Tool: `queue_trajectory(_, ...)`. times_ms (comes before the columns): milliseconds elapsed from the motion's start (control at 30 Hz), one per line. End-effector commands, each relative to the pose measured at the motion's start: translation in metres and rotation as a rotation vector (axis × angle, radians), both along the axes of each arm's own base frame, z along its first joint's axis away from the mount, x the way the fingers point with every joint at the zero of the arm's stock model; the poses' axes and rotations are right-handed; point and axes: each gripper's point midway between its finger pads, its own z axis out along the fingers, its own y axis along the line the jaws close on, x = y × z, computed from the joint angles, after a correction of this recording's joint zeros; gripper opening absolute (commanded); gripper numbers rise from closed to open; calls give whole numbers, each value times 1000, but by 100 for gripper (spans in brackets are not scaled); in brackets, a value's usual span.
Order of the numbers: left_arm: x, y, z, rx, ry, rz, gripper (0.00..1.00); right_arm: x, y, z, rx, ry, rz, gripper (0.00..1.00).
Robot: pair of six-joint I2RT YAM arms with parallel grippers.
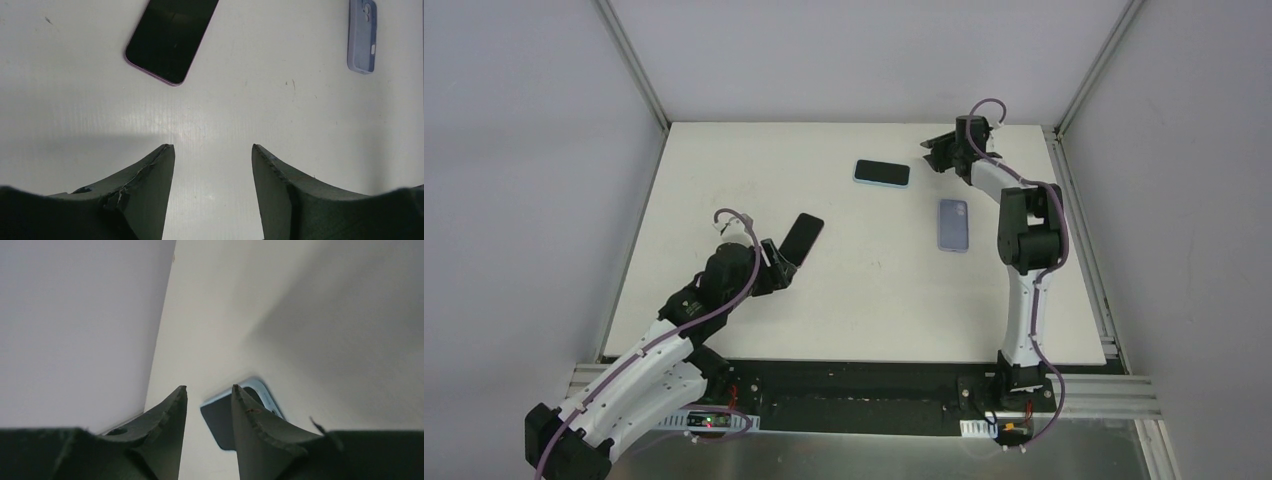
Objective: Take the phone out of the phone case
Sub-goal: Adjust the phone at the center of the board.
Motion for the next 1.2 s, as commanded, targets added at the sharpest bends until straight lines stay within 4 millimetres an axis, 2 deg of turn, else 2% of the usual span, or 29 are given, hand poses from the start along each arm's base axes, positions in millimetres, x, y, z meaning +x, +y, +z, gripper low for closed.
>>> queue_trajectory(0,4,-5,9,-79,-51,16,58,32,3,33,115,-43,-46,41)
queue_trajectory(100,6,-4,11,-77,-59,27,58,41,6,28,133,-18,-52,41)
queue_trajectory(167,7,-4,9,-70,-52,28,58,43,8,15,137,23,-54,40)
queue_trajectory(400,8,-8,3,-78,-29,27,58,39,18,-12,129,100,-28,40)
queue_trajectory(567,7,-9,2,-86,-28,19,58,26,30,-29,108,153,19,41)
queue_trajectory(700,3,-10,2,-102,-29,12,57,13,47,-36,110,179,72,41)
queue_trajectory(833,0,-10,4,-119,-42,7,57,-4,52,-49,100,213,90,42)
queue_trajectory(1000,-3,-11,4,-135,-43,-3,57,-25,55,-51,92,224,111,41)
queue_trajectory(1167,-6,-14,1,-153,-34,-16,57,-56,64,-51,62,240,169,41)
